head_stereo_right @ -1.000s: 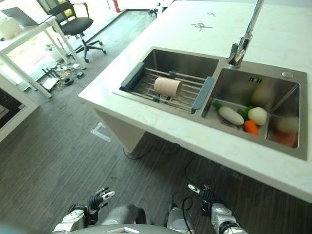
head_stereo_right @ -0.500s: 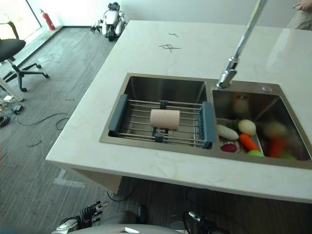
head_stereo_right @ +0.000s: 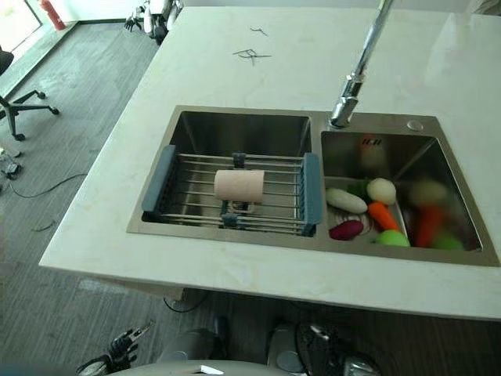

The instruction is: Place the dishes in the dishwasher.

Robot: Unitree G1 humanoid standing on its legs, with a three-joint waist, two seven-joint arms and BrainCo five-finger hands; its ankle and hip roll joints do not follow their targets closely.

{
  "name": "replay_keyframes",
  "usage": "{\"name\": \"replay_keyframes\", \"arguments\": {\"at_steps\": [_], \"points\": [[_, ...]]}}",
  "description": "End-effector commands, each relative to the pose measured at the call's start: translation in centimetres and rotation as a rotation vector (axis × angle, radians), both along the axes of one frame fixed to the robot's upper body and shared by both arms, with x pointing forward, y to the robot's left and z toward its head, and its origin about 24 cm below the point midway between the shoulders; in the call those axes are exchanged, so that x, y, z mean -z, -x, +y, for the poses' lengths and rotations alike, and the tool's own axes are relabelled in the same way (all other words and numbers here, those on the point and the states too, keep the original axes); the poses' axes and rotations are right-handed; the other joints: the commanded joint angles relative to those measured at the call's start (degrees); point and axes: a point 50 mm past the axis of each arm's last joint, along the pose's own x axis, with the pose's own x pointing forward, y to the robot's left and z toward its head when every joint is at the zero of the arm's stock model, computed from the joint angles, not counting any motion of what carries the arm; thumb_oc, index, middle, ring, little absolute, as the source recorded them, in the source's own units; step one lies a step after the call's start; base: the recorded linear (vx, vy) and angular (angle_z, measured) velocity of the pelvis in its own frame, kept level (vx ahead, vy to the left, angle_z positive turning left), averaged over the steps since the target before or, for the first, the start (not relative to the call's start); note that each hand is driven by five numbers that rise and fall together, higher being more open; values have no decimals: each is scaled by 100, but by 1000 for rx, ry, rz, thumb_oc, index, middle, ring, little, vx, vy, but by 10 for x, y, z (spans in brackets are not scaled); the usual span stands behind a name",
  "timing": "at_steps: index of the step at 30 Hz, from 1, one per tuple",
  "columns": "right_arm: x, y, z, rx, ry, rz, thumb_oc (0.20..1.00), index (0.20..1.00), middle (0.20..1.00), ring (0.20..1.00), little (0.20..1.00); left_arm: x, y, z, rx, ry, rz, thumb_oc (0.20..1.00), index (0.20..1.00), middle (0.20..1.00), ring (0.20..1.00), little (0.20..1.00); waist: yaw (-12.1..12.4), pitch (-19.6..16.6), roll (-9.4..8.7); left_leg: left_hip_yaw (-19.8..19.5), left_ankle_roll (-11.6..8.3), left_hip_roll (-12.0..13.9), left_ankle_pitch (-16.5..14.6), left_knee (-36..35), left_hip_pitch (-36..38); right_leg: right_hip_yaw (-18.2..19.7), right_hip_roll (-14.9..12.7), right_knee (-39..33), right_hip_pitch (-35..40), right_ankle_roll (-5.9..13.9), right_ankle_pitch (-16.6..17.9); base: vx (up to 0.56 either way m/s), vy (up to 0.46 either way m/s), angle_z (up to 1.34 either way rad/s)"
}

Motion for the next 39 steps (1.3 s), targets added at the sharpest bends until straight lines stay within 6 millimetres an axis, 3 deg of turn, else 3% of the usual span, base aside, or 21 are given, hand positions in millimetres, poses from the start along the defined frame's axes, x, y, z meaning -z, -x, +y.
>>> {"name": "replay_keyframes", "arguments": {"at_steps": [1,4,7,9,10,11,15,17,19,20,21,22,23,24,25,27,29,33,39], "points": [[-3,4,-11,31,8,-9,1000,1000,1000,1000,1000,-18,-22,29,-84,-164,-111,1000,1000,1000,1000,1000,80,-115,-12,-104,-302,152,-214,400,-300,-140,-173,-412,319,419,173,59,24,2],[-8,4,-21,40,9,-31,1000,1000,1000,1000,1000,-33,-20,62,-70,-285,-85,1000,1000,1000,1000,1000,87,-117,71,-131,-340,128,-200,400,-278,-182,-210,-412,350,399,144,42,59,1],[-13,7,-34,30,36,-26,1000,1000,1000,1000,1000,-70,-4,125,-182,-459,-88,1000,1000,1000,1000,1000,96,-115,170,-149,-359,91,-232,400,-188,-189,-247,-412,429,419,101,47,62,6],[-14,10,-38,49,43,-27,1000,1000,1000,1000,1000,-93,3,153,-218,-537,-110,1000,1000,1000,1000,1000,117,-154,203,-159,-350,82,-224,400,-201,-197,-253,-412,408,427,119,53,2,9],[-15,16,-42,101,40,-27,1000,1000,1000,1000,1000,-123,4,181,-236,-649,-144,1000,1000,1000,1000,1000,150,-162,244,-213,-335,53,-242,400,-185,-204,-257,-412,425,434,112,76,-23,6],[-14,21,-42,117,35,-17,1000,1000,1000,1000,1000,-146,1,197,-231,-758,-164,1000,1000,1000,1000,1000,182,-182,274,-245,-332,38,-256,400,-176,-227,-261,-412,442,441,98,70,-25,7],[-10,25,-37,121,31,-4,1000,1000,1000,1000,1000,-204,2,229,-213,-1140,-47,1000,1000,1000,1000,1000,233,-212,314,-262,-320,37,-292,400,-147,-237,-264,-412,473,462,86,40,-23,13],[-8,25,-31,122,25,-4,1000,1000,1000,1000,1000,-256,7,247,-235,-1430,-21,1000,1000,1000,1000,1000,269,-236,323,-272,-298,51,-300,400,-159,-213,-234,-412,456,473,109,20,-59,4],[-5,29,-26,123,14,-4,1000,1000,1000,1000,1000,-301,-2,250,-213,-1584,-148,1000,1000,1000,1000,1000,291,-247,303,-262,-283,70,-312,400,-156,-221,-216,-412,458,488,124,19,-85,-1],[-4,34,-22,123,4,1,1000,1000,1000,1000,1000,-345,-21,244,-175,-1649,-393,1000,1000,1000,1000,1000,287,-249,280,-238,-279,96,-351,400,-114,-234,-202,-412,499,499,107,49,-110,1],[-2,37,-20,124,-4,8,1000,1000,1000,1000,1000,-377,-41,234,-105,-1606,-639,1000,1000,1000,1000,1000,269,-260,259,-215,-280,114,-372,400,-83,-240,-192,-412,526,505,98,70,-122,8],[-1,40,-17,128,-14,15,1000,1000,1000,1000,1000,-411,-65,215,3,-1449,-973,1000,1000,1000,1000,1000,261,-280,233,-196,-285,126,-399,400,-54,-250,-182,-412,549,506,79,94,-140,14],[2,46,-13,134,-38,30,1000,1000,1000,1000,1000,-444,-110,166,222,-995,-1433,1000,1000,1000,1000,1000,248,-331,186,-196,-306,143,-424,400,-29,-275,-171,-412,575,495,51,111,-128,27],[3,47,-11,130,-49,38,1000,1000,1000,1000,1000,-445,-126,144,297,-841,-1520,1000,1000,1000,1000,1000,224,-339,155,-202,-320,152,-466,400,15,-276,-167,-412,623,495,6,99,-125,18],[4,48,-8,128,-62,46,1000,1000,1000,1000,1000,-440,-145,114,420,-711,-1572,1000,1000,1000,1000,1000,221,-354,134,-197,-331,170,-457,400,25,-267,-153,-412,628,479,12,77,-84,6],[7,51,-2,109,-84,67,1000,1000,1000,1000,1000,-430,-173,55,681,-632,-1569,1000,1000,1000,1000,1000,120,-403,78,-155,-360,204,-487,400,102,-201,-91,-412,653,457,-1,84,-89,-22],[8,53,-1,106,-93,76,1000,1000,1000,1000,1000,-425,-186,22,859,-611,-1541,1000,1000,1000,1000,1000,40,-438,64,-104,-371,228,-501,400,126,-103,-36,-412,638,451,-3,61,-61,-37],[8,54,-1,113,-108,73,1000,1000,1000,1000,1000,-416,-207,-25,1141,-624,-1420,1000,1000,1000,1000,1000,-204,-432,86,26,-380,259,-492,400,131,110,33,-412,556,478,50,17,-47,-27],[8,56,-1,161,-116,80,1000,1000,1000,1000,1000,-395,-223,-57,1350,-627,-1267,1000,1000,1000,1000,1000,-431,-364,165,175,-367,259,-497,400,90,279,47,-412,403,522,124,-45,-43,-13]]}}
